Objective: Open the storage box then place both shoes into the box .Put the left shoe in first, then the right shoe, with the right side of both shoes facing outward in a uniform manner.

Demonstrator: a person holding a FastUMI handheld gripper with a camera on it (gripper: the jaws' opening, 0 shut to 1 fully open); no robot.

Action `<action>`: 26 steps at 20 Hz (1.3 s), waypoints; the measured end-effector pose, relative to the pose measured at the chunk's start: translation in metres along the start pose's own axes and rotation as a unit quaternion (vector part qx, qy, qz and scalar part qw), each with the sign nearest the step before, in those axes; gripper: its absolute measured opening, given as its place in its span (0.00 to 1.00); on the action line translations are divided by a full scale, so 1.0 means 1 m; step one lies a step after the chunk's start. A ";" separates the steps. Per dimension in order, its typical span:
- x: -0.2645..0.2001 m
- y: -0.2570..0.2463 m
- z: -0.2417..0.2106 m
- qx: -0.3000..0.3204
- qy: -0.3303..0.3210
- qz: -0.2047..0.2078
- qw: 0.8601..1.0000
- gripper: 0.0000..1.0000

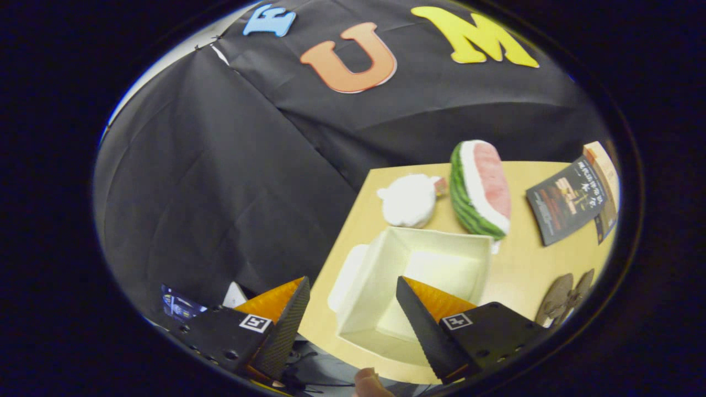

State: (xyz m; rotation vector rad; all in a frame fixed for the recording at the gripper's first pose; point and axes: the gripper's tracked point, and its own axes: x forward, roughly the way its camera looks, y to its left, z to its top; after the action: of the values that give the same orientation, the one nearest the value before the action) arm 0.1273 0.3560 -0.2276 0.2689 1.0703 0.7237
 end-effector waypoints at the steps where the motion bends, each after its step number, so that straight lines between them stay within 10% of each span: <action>1: -0.009 -0.021 -0.009 0.002 0.003 -0.005 1.000 0.96; 11: -0.098 -0.263 -0.098 0.065 0.007 -0.125 0.990 0.96; 19: -0.116 -0.364 -0.174 0.062 0.077 -0.208 0.973 0.94; 26: -0.095 -0.398 -0.187 0.003 0.109 -0.282 0.953 0.57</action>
State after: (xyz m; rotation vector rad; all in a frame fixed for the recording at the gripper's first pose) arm 0.1002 -0.0270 -0.4612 -0.1189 1.2820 0.2369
